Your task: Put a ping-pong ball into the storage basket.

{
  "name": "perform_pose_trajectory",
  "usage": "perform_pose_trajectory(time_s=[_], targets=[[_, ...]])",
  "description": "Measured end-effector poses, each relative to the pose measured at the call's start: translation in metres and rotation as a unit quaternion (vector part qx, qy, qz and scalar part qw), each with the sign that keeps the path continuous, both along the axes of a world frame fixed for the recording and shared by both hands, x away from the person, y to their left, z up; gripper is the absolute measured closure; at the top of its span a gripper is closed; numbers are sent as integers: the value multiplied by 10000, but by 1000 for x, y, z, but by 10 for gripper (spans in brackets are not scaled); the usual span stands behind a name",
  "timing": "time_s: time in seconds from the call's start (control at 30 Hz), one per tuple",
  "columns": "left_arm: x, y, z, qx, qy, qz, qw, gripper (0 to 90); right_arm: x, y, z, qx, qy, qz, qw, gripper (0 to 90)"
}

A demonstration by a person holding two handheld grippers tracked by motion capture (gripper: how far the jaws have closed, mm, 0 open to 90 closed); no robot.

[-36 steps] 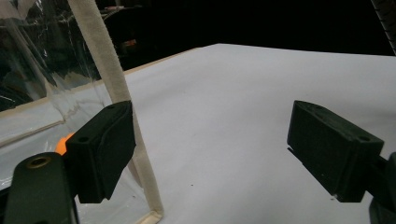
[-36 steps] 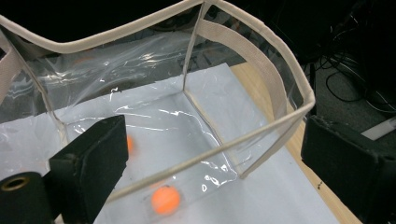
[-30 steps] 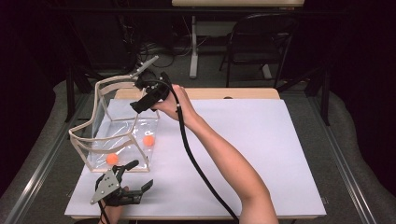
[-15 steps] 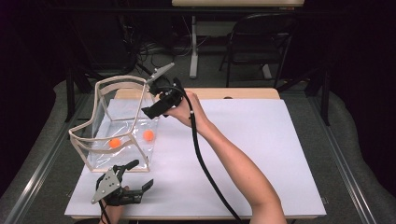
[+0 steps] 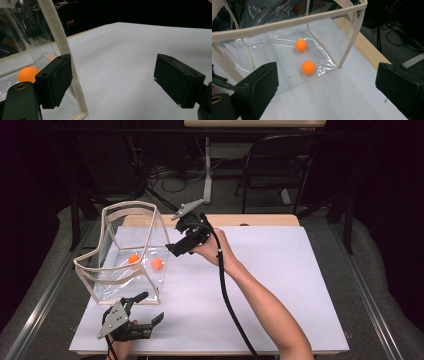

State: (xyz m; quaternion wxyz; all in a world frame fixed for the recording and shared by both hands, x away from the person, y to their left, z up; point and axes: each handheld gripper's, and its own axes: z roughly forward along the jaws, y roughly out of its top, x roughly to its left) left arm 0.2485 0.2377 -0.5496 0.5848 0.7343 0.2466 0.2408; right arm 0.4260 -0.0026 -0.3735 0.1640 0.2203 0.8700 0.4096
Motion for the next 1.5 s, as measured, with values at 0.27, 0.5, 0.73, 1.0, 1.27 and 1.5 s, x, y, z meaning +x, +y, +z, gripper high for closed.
perform_pose_trajectory(time_s=[0.27,0.5,0.73,1.0,1.27,1.5], targets=[[0,0,0,37,-5,-26,10000,158,-6,-20,-15,-19,51,-117,9999,0],[0,-2,-1,7,-3,-43,10000,158,-14,-39,-29,35,115,-233,9997,0],[1,-2,0,42,-14,-77,10000,158,-24,-55,-41,63,99,-323,9994,0],[1,-3,0,12,-9,-92,10000,158,-37,-68,-54,88,72,-363,9993,0],[1,-3,0,13,-10,-111,9999,158,-50,-80,-60,152,-27,-362,9992,0],[1,-3,0,21,-13,-106,9999,158,-64,-94,-67,161,-103,-366,9991,0]])
